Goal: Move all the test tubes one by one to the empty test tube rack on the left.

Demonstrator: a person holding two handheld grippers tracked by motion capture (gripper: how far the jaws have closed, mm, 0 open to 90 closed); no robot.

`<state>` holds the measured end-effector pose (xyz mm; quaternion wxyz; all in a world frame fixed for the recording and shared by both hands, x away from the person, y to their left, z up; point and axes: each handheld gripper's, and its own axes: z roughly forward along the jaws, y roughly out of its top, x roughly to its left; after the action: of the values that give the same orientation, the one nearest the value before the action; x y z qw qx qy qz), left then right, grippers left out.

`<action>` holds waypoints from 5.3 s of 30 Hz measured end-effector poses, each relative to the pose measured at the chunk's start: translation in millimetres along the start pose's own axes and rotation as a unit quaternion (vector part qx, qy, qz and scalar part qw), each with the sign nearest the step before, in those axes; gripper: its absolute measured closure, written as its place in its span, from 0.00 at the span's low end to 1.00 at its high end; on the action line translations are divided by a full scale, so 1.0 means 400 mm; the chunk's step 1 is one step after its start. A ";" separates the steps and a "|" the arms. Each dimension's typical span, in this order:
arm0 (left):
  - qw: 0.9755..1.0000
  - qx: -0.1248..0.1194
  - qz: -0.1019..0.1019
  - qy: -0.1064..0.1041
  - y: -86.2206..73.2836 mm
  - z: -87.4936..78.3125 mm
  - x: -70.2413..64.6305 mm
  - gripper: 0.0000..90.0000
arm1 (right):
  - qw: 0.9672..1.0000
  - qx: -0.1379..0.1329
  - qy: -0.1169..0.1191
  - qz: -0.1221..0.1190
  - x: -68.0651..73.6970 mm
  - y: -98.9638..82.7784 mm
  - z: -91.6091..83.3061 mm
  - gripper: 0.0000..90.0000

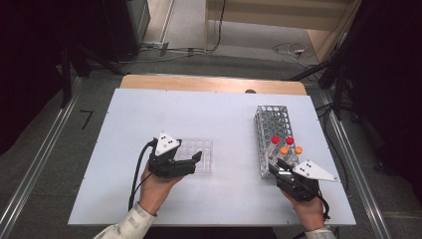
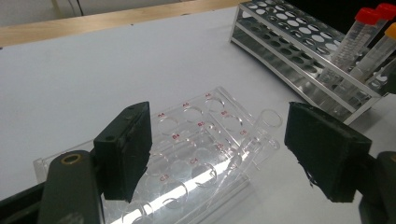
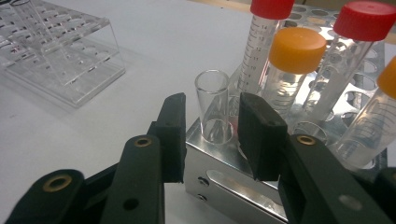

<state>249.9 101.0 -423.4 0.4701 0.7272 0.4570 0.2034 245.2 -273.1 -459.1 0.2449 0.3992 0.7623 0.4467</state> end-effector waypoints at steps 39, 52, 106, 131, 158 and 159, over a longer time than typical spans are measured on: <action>1.000 -0.011 -0.003 0.003 0.008 -0.015 0.003 0.25 | 0.999 -0.044 -0.016 0.004 -0.003 0.060 -0.064 0.81; 1.000 -0.020 -0.008 0.009 0.015 -0.026 0.007 0.25 | 0.998 -0.070 0.001 -0.002 0.022 0.104 -0.100 0.82; 0.990 -0.014 0.048 -0.128 0.034 -0.048 -0.133 0.66 | 0.990 -0.005 0.116 -0.084 0.303 0.141 0.084 0.82; 0.990 0.006 0.050 -0.133 0.025 -0.022 -0.130 0.83 | 0.988 -0.006 0.118 -0.096 0.328 0.140 0.095 0.82; 0.991 -0.009 0.060 -0.116 0.028 -0.043 -0.130 0.86 | 0.986 -0.001 0.142 -0.085 0.318 0.142 0.085 0.54; 0.991 -0.010 0.056 -0.118 0.029 -0.044 -0.129 0.86 | 0.986 0.000 0.147 -0.084 0.312 0.142 0.085 0.52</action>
<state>216.8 64.1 -398.2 0.5158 0.7658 0.3547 0.1472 222.2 -137.1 -427.8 0.1671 0.2637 0.8210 0.4780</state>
